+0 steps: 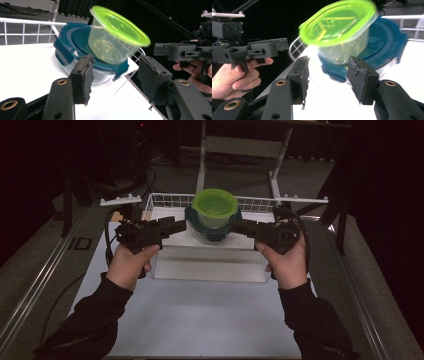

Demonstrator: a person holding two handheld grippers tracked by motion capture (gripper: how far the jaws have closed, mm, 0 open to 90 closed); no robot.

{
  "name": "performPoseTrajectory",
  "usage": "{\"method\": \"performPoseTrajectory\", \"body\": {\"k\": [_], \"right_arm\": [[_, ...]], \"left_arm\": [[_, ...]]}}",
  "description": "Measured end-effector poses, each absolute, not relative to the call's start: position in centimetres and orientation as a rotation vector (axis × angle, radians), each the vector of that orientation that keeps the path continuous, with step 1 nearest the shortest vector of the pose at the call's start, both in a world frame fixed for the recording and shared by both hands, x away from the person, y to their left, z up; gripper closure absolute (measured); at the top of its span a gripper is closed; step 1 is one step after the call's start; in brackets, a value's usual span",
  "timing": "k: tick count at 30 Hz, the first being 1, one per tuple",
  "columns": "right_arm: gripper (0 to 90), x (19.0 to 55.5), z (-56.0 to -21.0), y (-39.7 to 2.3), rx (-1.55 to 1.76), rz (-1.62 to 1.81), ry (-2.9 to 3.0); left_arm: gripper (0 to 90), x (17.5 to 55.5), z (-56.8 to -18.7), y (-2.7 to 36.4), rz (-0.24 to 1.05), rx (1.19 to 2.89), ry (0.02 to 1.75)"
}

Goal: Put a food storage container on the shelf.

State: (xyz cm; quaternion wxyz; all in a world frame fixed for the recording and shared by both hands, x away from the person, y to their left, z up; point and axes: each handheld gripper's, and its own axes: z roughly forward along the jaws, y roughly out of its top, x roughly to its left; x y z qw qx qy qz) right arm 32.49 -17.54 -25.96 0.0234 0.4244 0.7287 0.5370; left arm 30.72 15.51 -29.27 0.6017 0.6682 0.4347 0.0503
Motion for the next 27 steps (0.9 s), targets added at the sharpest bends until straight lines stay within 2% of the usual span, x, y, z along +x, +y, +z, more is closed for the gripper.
{"method": "performPoseTrajectory", "body": {"k": [6, 9, 11, 13, 14, 17, 20, 22, 24, 27], "right_arm": [[56.4, 31.3, -27.7, -16.4, 1.255, 1.705, 2.302], [64.2, 31.1, -28.4, -15.7, 1.219, 1.692, 2.311], [75.0, 31.0, -28.9, -15.3, 1.224, 1.666, 2.317], [89.6, 31.0, -29.2, -14.9, 1.224, 1.628, 2.321], [89.9, 31.1, -29.4, -14.7, 1.226, 1.619, 2.324], [90.0, 31.4, -29.8, -14.2, 1.239, 1.624, 2.304], [90.0, 31.8, -30.0, -13.6, 1.242, 1.635, 2.291], [90.0, 32.1, -30.0, -13.2, 1.248, 1.636, 2.278], [90.0, 32.4, -30.0, -12.9, 1.250, 1.648, 2.270], [90.0, 32.9, -29.8, -12.5, 1.255, 1.660, 2.252]], "left_arm": [[45.3, 29.0, -30.6, 14.8, 0.164, 1.594, 0.939], [42.4, 28.1, -31.6, 14.4, 0.183, 1.610, 0.891], [38.5, 27.4, -32.5, 14.1, 0.199, 1.609, 0.850], [33.2, 27.1, -33.0, 14.1, 0.199, 1.619, 0.809], [28.5, 26.7, -34.0, 13.8, 0.176, 1.639, 0.757], [26.9, 26.1, -35.8, 13.2, 0.216, 1.662, 0.761], [14.0, 25.6, -37.8, 12.9, 0.216, 1.662, 0.763], [11.6, 25.3, -39.1, 12.8, 0.243, 1.658, 0.769], [1.1, 25.2, -39.6, 12.8, 0.269, 1.670, 0.779], [1.1, 24.8, -41.4, 13.0, 0.339, 1.651, 0.823]]}}
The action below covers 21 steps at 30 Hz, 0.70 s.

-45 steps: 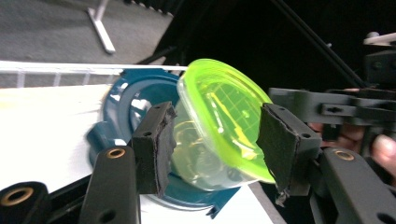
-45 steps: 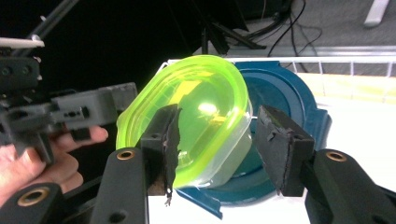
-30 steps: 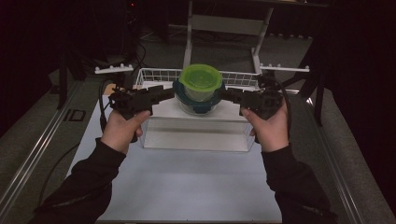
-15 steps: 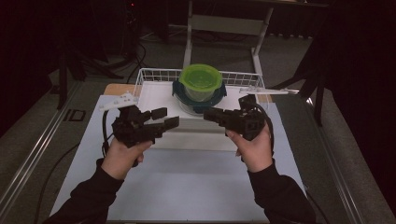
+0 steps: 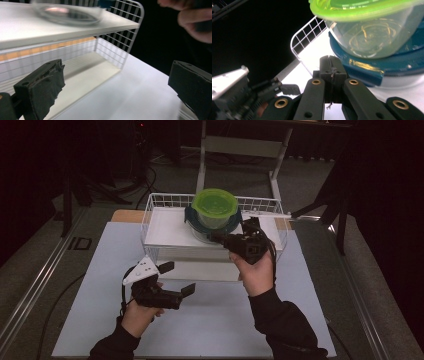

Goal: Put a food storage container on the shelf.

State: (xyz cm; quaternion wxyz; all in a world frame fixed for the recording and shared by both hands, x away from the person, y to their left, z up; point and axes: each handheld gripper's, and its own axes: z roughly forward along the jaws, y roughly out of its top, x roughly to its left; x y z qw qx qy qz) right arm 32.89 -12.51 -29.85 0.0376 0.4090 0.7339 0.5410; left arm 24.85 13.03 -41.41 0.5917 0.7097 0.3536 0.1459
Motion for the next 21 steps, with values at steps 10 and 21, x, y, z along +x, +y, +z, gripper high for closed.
{"method": "performPoseTrajectory", "body": {"k": [10, 21], "right_arm": [[90.0, 34.5, -30.0, -12.7, 1.313, 1.639, 2.204], [90.0, 35.8, -30.4, -13.0, 1.359, 1.637, 2.165]], "left_arm": [[1.1, 24.1, -43.0, 12.8, 0.385, 1.692, 0.795], [1.1, 23.7, -43.2, 12.6, 0.391, 1.689, 0.773]]}}
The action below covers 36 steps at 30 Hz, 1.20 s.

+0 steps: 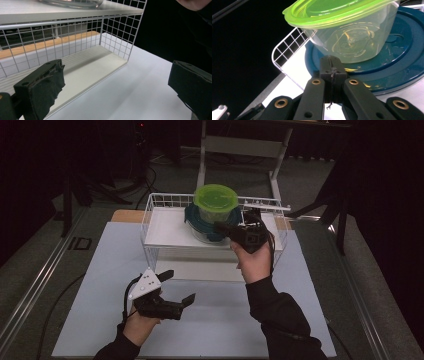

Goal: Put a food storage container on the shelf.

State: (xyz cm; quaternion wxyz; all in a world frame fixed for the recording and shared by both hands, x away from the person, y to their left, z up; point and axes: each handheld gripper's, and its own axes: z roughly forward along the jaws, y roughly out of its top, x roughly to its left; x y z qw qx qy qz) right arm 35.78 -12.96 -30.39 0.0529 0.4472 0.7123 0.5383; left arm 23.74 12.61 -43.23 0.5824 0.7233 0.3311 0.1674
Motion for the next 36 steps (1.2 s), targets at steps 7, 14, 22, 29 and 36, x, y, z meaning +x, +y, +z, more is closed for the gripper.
{"method": "performPoseTrajectory", "body": {"k": [7, 14, 22, 29, 36], "right_arm": [[89.8, 36.4, -30.2, -13.0, 1.379, 1.612, 2.148], [87.6, 35.6, -30.2, -13.5, 1.360, 1.645, 2.165], [56.8, 32.2, -30.6, -14.1, 1.214, 1.675, 2.190], [21.0, 29.4, -32.7, -15.1, 1.026, 1.704, 2.207], [14.8, 27.2, -36.4, -16.1, 0.943, 1.691, 2.224]], "left_arm": [[1.1, 23.7, -43.1, 12.6, 0.397, 1.693, 0.766], [1.1, 23.6, -43.0, 12.5, 0.394, 1.699, 0.752], [1.1, 23.1, -42.2, 12.3, 0.377, 1.689, 0.707], [1.1, 22.6, -41.7, 12.0, 0.383, 1.691, 0.620], [1.1, 22.2, -41.7, 11.8, 0.365, 1.692, 0.585]]}}
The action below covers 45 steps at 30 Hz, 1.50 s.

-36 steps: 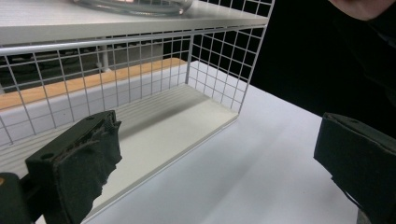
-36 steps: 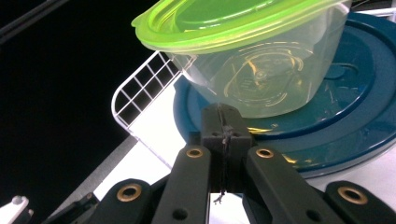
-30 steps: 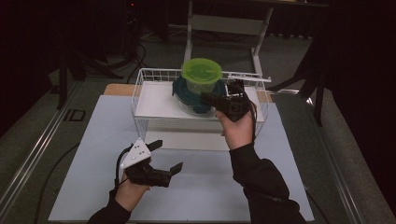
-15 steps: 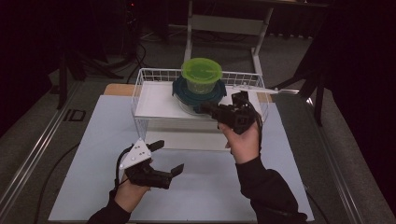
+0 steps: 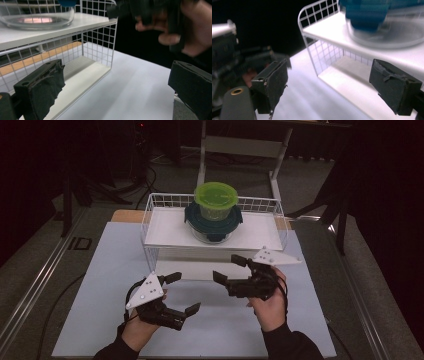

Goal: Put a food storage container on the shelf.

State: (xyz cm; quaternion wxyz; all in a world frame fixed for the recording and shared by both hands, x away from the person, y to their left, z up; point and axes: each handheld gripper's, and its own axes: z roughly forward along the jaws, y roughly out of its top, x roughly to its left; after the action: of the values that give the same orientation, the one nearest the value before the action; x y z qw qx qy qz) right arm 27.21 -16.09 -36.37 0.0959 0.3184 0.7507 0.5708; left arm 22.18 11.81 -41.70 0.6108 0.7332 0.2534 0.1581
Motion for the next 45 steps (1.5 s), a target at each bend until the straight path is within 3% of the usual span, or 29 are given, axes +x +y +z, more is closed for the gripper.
{"method": "performPoseTrajectory", "body": {"k": [19, 45], "right_arm": [[16.2, 24.7, -44.7, -19.9, 0.928, 1.631, 2.219], [17.6, 23.1, -50.0, -25.8, 1.019, 1.503, 2.238]], "left_arm": [[1.1, 21.3, -45.1, 11.9, 0.326, 1.744, 0.573], [1.1, 21.0, -49.4, 13.5, 0.367, 1.789, 0.605]]}}
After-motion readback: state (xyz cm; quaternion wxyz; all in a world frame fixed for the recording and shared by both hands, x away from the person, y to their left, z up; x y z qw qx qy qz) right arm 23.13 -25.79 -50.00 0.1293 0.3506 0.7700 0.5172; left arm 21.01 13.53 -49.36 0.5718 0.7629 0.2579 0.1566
